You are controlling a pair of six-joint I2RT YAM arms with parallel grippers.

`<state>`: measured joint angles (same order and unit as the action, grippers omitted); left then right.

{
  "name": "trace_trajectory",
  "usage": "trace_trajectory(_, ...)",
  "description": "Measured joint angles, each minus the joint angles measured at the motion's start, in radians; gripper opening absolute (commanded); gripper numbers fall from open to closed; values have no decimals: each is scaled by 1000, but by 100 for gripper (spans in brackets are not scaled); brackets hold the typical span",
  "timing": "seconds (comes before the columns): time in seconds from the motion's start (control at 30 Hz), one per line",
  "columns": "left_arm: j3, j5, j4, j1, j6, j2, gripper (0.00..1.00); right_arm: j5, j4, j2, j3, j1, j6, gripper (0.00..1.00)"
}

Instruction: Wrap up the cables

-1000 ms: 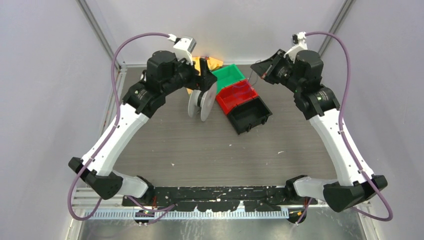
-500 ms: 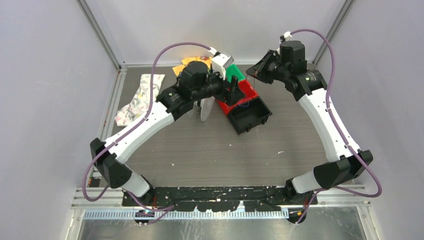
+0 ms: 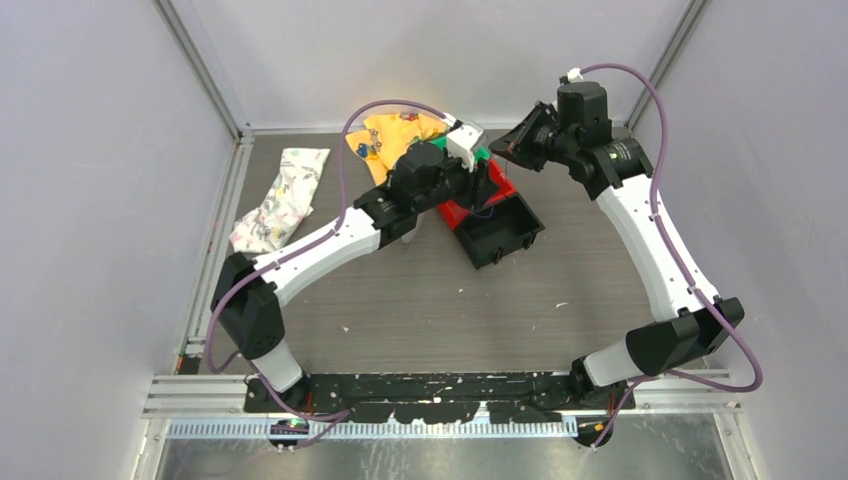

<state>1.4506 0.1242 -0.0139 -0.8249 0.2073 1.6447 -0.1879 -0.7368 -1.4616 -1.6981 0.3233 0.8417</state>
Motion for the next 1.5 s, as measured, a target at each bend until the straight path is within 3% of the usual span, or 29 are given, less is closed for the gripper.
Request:
trace_trajectory(0.03, 5, -5, -8, 0, 2, 9, 18, -2, 0, 0, 0, 0, 3, 0)
trace_trajectory(0.07, 8, -10, -15, 0, 3, 16, 4, -2, 0, 0, 0, 0, 4, 8)
trace_trajectory(0.17, 21, -39, -20, 0, 7, 31, 0, -8, -1, 2, 3, -9, 7, 75)
trace_trajectory(0.2, 24, -63, -18, 0, 14, 32, 1, -14, -3, 5, 6, -17, 6, 92)
trace_trajectory(0.23, 27, -77, -18, 0, 18, 32, 1, -15, -4, 10, 10, -25, 13, 99)
trace_trajectory(0.5, 181, -120, 100, 51, 135, 24, 1, 17, -29, 183, 160, -244, -55, 96)
trace_trajectory(0.63, 271, -103, 123, 77, 206, 5, 1, -10, 3, 251, 278, -241, -50, 96)
trace_trajectory(0.87, 381, -67, 129, 74, 263, -26, 1, -130, 112, 220, 440, -220, 49, 96)
trace_trajectory(1.2, 380, -41, 122, 74, 288, -19, 1, -316, 472, 172, 526, -167, 421, 91)
trace_trajectory(1.5, 373, -33, 115, 74, 291, 6, 1, -422, 781, 60, 600, -71, 724, 73)
